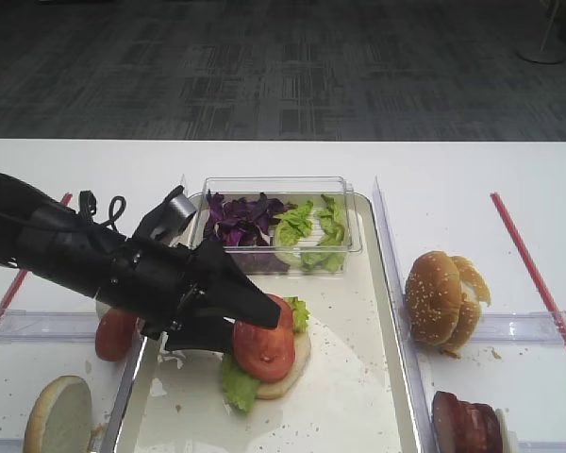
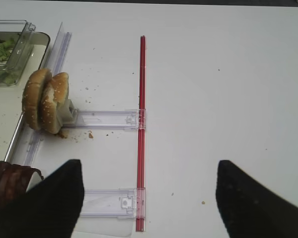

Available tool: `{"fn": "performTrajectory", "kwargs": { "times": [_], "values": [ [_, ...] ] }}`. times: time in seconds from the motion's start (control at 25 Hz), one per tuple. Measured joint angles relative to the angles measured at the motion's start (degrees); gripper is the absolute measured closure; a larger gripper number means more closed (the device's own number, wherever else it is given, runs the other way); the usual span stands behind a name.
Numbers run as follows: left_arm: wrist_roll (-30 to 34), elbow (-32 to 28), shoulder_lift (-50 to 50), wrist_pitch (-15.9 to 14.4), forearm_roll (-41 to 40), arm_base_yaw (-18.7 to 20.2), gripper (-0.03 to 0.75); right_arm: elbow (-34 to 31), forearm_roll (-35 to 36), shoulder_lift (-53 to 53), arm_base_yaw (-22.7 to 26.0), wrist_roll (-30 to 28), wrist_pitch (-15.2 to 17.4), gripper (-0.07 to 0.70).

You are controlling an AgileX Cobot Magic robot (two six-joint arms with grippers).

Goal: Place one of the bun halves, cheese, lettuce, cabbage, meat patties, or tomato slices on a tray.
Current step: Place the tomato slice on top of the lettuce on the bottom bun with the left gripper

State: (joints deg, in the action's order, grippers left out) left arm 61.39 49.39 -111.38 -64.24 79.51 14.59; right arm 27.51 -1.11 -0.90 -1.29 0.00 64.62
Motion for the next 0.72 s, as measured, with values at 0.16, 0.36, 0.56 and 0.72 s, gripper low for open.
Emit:
{"fn": "performTrajectory", "kwargs": {
  "times": [0.16, 0.36, 0.56, 0.72],
  "values": [
    [-0.9, 1.4, 0.0, -0.4, -1.5, -1.8, 0.23, 0.0, 0.0, 0.0, 0.0, 0.0, 0.0, 0.061],
    [-1.9, 2.4, 0.0, -1.4, -1.7, -3.3, 0.23, 0.0, 0.0, 0.0, 0.0, 0.0, 0.0, 0.061],
    [-2.8, 3.9, 0.0, -1.8, -3.8, -3.3, 0.23, 0.0, 0.0, 0.0, 0.0, 0.0, 0.0, 0.061],
    [-3.2, 5.3, 0.0, -1.9, -4.4, -3.3, 0.23, 0.0, 0.0, 0.0, 0.0, 0.0, 0.0, 0.061]
  ]
}}
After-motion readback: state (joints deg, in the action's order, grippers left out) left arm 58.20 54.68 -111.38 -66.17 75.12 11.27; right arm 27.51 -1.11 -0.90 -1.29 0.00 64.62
